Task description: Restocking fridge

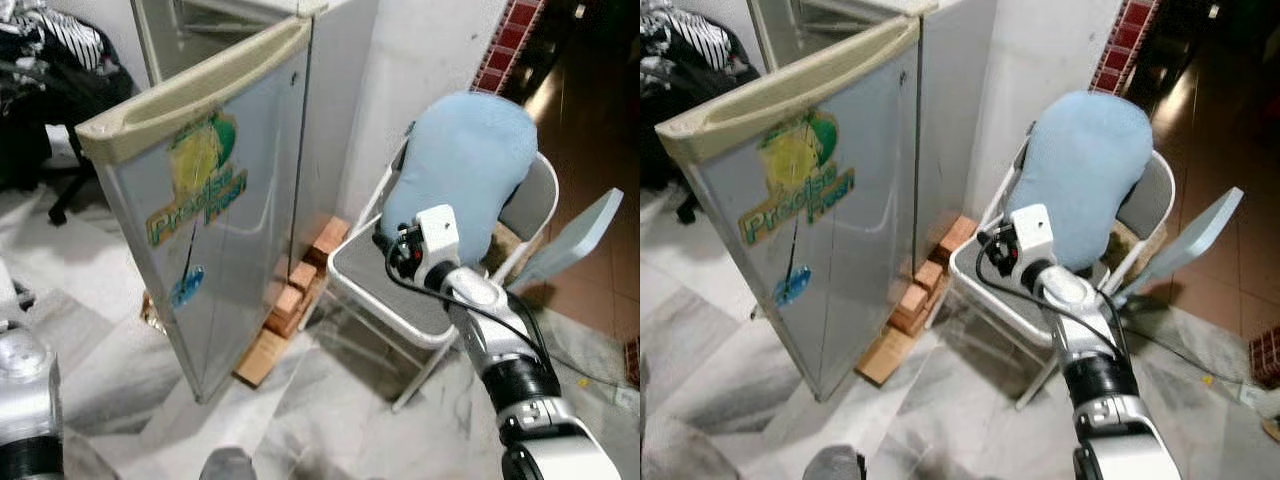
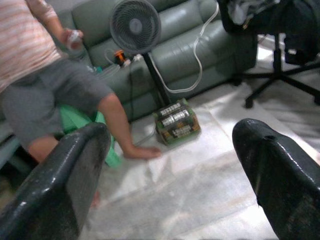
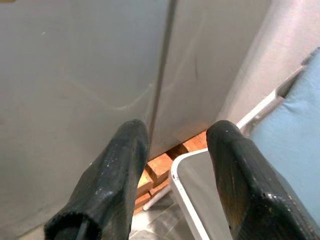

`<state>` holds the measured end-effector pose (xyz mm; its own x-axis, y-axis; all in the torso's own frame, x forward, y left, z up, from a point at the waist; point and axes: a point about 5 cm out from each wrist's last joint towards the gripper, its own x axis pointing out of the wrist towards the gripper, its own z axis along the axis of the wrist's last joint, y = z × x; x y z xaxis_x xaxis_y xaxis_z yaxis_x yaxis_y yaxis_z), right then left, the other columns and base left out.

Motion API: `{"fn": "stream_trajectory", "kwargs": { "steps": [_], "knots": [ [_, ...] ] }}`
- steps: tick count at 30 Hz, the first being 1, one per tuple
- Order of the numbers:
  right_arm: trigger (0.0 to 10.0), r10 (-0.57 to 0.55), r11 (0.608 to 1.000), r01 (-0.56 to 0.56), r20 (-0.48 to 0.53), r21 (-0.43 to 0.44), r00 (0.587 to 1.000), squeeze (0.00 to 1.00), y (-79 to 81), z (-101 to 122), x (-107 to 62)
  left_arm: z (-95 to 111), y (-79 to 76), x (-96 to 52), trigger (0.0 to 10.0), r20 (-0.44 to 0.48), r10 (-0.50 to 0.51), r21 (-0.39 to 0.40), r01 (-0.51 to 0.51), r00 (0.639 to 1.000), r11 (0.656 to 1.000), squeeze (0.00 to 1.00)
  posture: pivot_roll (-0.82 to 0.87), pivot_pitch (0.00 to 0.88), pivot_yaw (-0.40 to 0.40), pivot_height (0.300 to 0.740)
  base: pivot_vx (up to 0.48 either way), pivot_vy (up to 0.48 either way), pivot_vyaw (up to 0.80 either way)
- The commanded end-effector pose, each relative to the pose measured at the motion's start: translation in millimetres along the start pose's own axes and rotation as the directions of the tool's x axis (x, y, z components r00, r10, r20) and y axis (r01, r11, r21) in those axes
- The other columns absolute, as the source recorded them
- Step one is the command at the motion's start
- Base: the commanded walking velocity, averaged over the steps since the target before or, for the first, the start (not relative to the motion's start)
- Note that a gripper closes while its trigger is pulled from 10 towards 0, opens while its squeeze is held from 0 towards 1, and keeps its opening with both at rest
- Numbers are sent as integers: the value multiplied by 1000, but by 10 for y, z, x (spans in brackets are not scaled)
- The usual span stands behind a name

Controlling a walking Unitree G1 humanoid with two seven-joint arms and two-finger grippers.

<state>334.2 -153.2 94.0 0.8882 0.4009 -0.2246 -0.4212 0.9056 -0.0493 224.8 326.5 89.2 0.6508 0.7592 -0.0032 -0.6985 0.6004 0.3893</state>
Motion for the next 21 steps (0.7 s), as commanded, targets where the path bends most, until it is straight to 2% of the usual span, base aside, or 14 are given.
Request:
{"fn": "stream_trajectory", "kwargs": {
  "steps": [1,2,3,5,6,7,10,11,12,15,17,19,20,21],
  "knots": [
    [10000,5,999,-5,-2,-33,1000,0,-18,19,12,241,-258,-143,10000,127,-139,-13,142,982,990,0,131,0,-104,740,0,0,0],
    [10000,7,999,-7,-4,-36,1000,0,-17,16,13,256,-300,-179,10000,142,-160,-7,162,977,987,0,131,0,-104,740,0,0,0],
    [10000,9,999,-9,-12,-33,1000,0,-21,-3,16,277,-454,-285,10000,171,-253,-14,259,952,966,0,133,0,-104,740,0,0,0],
    [10000,14,999,-15,-26,-34,1000,0,-26,-28,17,257,-581,-359,10000,176,-336,-5,342,925,940,0,133,0,-104,740,0,0,0],
    [10000,14,999,-15,-30,-39,999,0,-32,-38,17,247,-714,-455,10000,172,-421,3,427,891,904,0,130,0,-101,740,0,0,0],
    [10000,13,999,-14,-30,-40,999,0,-35,-38,17,247,-757,-489,10000,171,-451,3,457,876,889,0,130,0,-101,740,0,0,0],
    [10000,15,999,-16,-22,-43,1000,0,-49,-13,25,229,-950,-646,10000,129,-625,49,625,770,779,0,124,0,-95,740,0,0,0],
    [10000,18,999,-19,-16,-45,1000,0,-49,1,29,222,-1008,-672,10000,109,-676,37,676,729,736,0,124,0,-95,740,0,0,0],
    [10000,22,999,-22,-9,-44,1000,0,-45,14,36,220,-1080,-697,10000,89,-737,31,738,670,674,0,123,0,-94,740,0,0,0],
    [10000,35,998,-35,-6,-50,999,0,-25,19,46,252,-1139,-680,10000,92,-801,130,790,592,599,0,120,0,-92,740,0,0,0],
    [10000,58,996,-58,-3,-61,998,0,4,19,50,288,-1130,-585,10000,99,-796,185,775,597,604,0,119,0,-92,740,0,0,0],
    [10000,63,996,-63,-2,-63,998,0,11,15,49,305,-1078,-471,10000,98,-753,175,733,651,657,0,116,0,-89,740,0,0,0],
    [10000,65,996,-65,-3,-63,998,0,12,12,48,312,-1018,-374,10000,96,-708,178,688,699,703,0,116,0,-89,740,0,0,0],
    [10000,62,996,-62,-4,-64,998,0,10,5,47,320,-861,-174,10000,90,-594,161,577,799,801,0,116,0,-89,740,0,0,0]
  ]
}}
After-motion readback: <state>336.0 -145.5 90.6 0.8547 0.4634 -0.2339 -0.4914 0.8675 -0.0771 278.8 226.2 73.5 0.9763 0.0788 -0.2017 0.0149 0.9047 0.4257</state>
